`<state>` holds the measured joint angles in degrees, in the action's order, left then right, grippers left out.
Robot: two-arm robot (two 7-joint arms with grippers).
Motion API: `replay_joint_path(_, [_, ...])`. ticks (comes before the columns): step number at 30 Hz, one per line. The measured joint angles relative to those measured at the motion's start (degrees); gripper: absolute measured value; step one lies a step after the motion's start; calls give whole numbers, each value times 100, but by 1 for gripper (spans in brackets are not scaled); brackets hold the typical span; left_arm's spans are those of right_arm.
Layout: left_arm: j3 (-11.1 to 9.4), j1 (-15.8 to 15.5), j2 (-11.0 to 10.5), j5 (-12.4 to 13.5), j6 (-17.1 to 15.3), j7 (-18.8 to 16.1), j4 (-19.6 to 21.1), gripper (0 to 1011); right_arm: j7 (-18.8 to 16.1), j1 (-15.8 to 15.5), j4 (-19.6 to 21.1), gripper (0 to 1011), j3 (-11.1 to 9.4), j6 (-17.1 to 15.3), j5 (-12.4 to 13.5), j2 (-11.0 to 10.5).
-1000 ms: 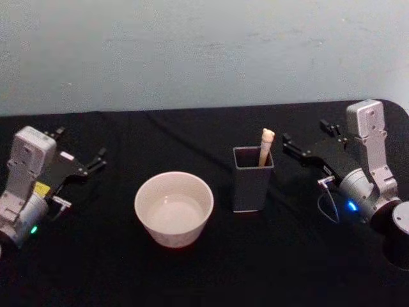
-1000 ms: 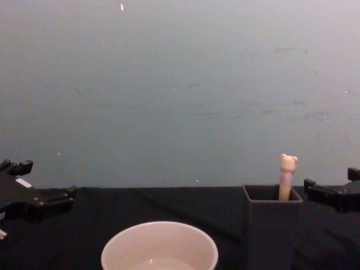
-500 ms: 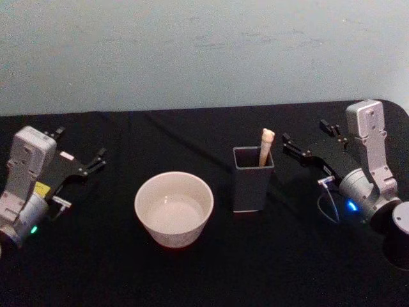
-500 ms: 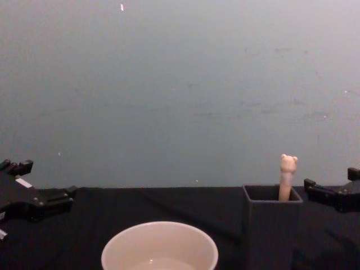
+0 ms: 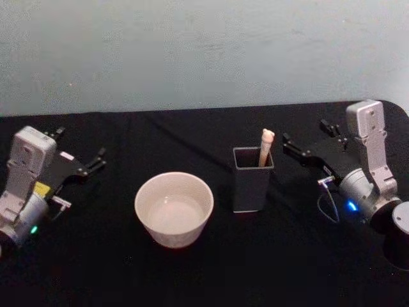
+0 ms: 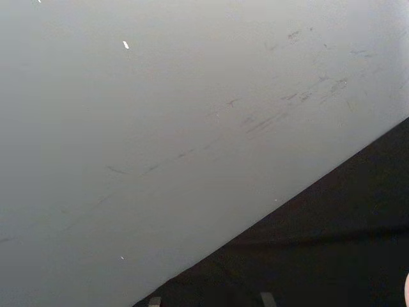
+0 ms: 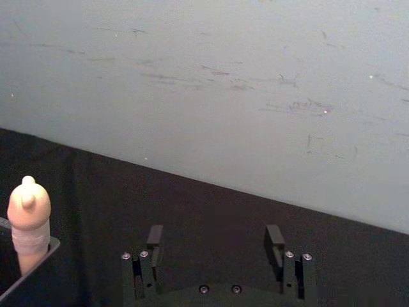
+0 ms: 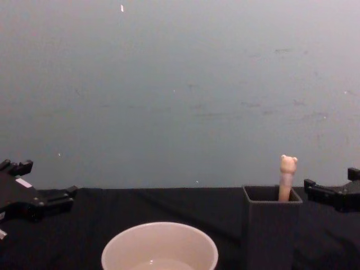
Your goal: Pick up the stirring spoon with one hand, stir inside the cup, then place it back in its original position.
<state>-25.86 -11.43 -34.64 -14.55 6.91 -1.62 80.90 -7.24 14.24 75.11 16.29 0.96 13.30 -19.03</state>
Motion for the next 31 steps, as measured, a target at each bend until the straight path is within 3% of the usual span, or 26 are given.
replay_joint_path(31, [0, 0, 0, 0, 0, 0, 0, 1001, 0, 0, 0, 1002, 0, 0, 0, 0])
